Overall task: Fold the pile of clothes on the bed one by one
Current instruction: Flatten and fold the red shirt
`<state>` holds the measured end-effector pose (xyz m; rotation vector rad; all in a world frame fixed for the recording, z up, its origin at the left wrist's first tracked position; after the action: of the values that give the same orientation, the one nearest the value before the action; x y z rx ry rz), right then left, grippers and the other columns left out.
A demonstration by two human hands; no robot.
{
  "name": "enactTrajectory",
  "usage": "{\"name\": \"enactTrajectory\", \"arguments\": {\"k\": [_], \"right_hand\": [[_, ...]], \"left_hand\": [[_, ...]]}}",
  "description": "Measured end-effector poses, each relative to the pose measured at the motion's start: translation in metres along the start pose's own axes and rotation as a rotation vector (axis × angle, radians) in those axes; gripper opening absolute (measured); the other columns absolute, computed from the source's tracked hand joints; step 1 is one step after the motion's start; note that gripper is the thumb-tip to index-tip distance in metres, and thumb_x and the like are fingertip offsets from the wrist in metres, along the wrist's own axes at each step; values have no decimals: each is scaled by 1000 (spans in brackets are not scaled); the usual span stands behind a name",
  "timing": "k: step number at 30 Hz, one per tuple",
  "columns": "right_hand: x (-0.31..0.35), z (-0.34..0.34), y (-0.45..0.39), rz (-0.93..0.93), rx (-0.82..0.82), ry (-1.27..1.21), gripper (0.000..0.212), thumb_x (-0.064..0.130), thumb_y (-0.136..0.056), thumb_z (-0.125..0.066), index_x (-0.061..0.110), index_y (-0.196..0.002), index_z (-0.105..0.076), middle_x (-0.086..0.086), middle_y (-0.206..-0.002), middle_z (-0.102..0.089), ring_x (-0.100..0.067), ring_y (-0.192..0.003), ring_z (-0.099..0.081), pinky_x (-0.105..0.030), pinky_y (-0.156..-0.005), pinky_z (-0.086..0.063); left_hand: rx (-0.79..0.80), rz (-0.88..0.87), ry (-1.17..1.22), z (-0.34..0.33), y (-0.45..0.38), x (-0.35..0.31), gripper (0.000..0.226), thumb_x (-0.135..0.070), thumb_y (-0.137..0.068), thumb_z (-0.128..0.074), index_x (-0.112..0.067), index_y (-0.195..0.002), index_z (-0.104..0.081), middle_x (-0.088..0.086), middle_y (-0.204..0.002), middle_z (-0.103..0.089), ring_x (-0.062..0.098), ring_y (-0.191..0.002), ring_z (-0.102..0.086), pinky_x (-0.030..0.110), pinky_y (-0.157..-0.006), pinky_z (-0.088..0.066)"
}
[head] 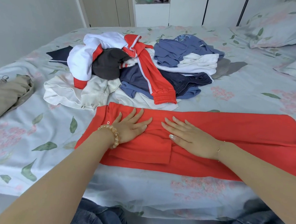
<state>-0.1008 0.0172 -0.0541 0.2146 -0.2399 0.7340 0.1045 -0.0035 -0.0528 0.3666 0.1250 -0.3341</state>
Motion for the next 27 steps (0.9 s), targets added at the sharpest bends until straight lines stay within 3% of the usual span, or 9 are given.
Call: {"name": "enactTrajectory", "arguments": {"k": [2, 5, 8, 12, 14, 17, 19, 22, 27], "right_hand": [[1, 9, 10, -19, -26, -201, 51, 44, -101, -25, 37, -152, -19, 20, -157, -11, 4, -145, -1, -19, -118, 1], [-22, 38, 37, -157, -205, -425, 40, 30, -99, -51, 29, -139, -50, 14, -139, -50, 6, -125, -43, -3, -105, -25], [-71, 66, 76, -341, -386, -377, 25, 21, -94, -62, 19, -118, -68, 4, -112, -66, -10, -104, -60, -22, -97, -43], [-155, 78, 142, -728, -482, -116, 27, 26, -89, -65, 11, -111, -66, -13, -109, -60, -30, -103, -58, -36, -91, -43], [-187, 77, 183, -965, -504, -105, 37, 33, -88, -66, 8, -114, -61, -19, -116, -53, -36, -110, -53, -40, -93, -42], [-223, 70, 231, -1216, -513, -191, 57, 50, -81, -67, 3, -113, -59, -23, -123, -51, -39, -114, -51, -42, -91, -42], [-235, 68, 244, -1241, -462, -281, 62, 61, -74, -65, 3, -95, -65, -20, -99, -63, -35, -93, -60, -35, -72, -45], [-239, 70, 244, -1149, -439, -494, 42, 45, -81, -72, 6, -73, -59, -7, -61, -50, -21, -55, -49, -28, -50, -36], [-247, 69, 246, -1047, -390, -684, 38, 43, -75, -79, 14, -86, -57, -6, -63, -44, -16, -49, -37, -26, -46, -29]], "left_hand": [[-12, 60, -9, 1, 1, -4, 48, -55, -99, -5, -52, -146, 0, -11, -159, 17, 10, -145, 20, 52, -114, 17], [-125, 136, -73, 13, 1, -23, 53, -52, -100, -10, -39, -151, -8, -3, -162, 6, 16, -148, 7, 56, -114, 11], [-301, -4, -48, 29, -1, -80, 49, -46, -102, -20, -32, -149, -29, -4, -161, -9, 14, -148, -7, 50, -118, -1], [-265, -249, -49, 17, -7, -172, 50, -48, -101, -29, -32, -148, -29, -5, -161, -11, 12, -148, -9, 44, -118, -5], [-275, -355, -62, 7, -7, -211, 52, -51, -99, -34, -32, -147, -31, -6, -160, -15, 13, -146, -13, 42, -117, -11], [-340, -541, -95, -6, -3, -268, 46, -48, -96, -45, -29, -137, -46, -5, -144, -39, 17, -130, -35, 39, -104, -30], [-335, -633, -62, -15, -3, -302, 39, -43, -95, -50, -24, -129, -53, -2, -127, -46, 19, -115, -42, 39, -94, -37], [-289, -715, 21, -33, -8, -349, 38, -39, -95, -51, -17, -126, -55, 3, -119, -47, 22, -106, -45, 40, -88, -42], [-341, -661, 23, -53, -22, -422, 45, -42, -90, -59, -10, -121, -51, 9, -115, -45, 25, -98, -46, 38, -76, -44]]}}
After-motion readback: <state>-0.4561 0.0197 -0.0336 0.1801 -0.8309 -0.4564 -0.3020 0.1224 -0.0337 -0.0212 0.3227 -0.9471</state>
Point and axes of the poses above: each hand's wrist, its own y-axis away from the middle knuckle, its own z-axis out of the back of the hand, x = y × z, the point moved 6 cm from there along -y, towards the middle knuckle
